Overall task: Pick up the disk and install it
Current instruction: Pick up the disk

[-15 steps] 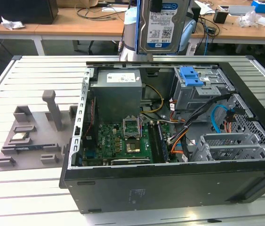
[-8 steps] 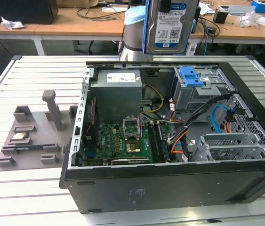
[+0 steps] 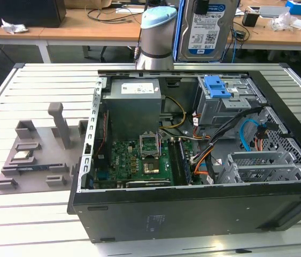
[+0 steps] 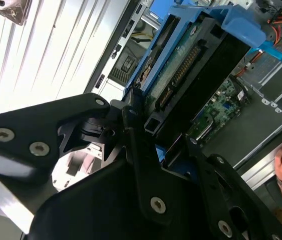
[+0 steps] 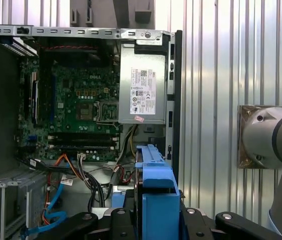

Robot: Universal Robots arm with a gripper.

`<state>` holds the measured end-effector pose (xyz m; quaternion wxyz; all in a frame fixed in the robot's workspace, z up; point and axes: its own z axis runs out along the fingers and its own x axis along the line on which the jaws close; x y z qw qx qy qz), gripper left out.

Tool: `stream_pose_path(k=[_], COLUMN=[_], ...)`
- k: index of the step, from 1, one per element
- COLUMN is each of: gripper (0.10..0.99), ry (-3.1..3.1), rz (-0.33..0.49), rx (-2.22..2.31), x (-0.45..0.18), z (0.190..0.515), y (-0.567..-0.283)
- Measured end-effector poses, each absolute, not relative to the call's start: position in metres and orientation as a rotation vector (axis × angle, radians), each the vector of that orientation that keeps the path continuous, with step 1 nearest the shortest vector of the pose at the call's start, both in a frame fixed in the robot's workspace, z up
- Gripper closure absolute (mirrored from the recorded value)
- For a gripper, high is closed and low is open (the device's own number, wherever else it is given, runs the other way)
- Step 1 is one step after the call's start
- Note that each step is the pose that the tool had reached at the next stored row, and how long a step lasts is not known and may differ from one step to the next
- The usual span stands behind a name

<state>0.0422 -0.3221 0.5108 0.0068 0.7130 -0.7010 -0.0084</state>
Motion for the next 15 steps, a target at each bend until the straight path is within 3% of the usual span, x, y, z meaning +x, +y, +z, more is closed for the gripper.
stream_pose_path(k=[15], gripper=[0.722], ry=[-2.193], rz=[-0.026], rx=[2.231], x=[0.088], z=[0.511], y=[-0.321])
